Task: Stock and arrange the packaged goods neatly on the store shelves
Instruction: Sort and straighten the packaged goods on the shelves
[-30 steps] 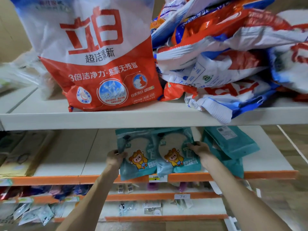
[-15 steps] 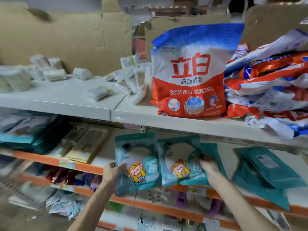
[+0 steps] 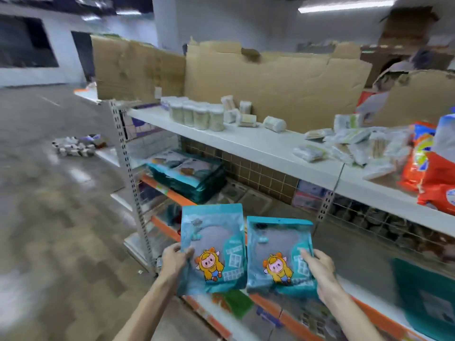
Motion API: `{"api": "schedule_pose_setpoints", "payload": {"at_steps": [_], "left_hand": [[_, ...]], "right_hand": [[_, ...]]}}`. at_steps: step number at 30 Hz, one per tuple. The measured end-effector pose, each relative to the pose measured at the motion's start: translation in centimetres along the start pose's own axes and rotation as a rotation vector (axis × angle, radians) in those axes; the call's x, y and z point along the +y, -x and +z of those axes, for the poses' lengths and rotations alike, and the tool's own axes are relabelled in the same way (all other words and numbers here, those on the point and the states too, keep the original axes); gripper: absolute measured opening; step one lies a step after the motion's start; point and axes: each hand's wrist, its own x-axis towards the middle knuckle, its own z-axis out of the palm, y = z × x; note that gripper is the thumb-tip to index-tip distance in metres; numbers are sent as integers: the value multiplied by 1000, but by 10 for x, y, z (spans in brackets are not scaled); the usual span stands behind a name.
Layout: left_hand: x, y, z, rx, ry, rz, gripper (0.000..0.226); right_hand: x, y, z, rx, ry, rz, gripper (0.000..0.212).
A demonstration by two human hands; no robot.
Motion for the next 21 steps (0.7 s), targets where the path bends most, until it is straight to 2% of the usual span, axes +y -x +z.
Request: {"api": "schedule_pose_setpoints", "payload": {"at_steps": [12, 21], "left_hand": [[13, -47, -112, 164, 98, -33, 12], [48, -144, -151, 253, 85, -14, 15]], "right_hand": [[-54, 2, 143, -179, -61, -17, 17], [-83, -51, 257, -304, -134, 17, 16]]}}
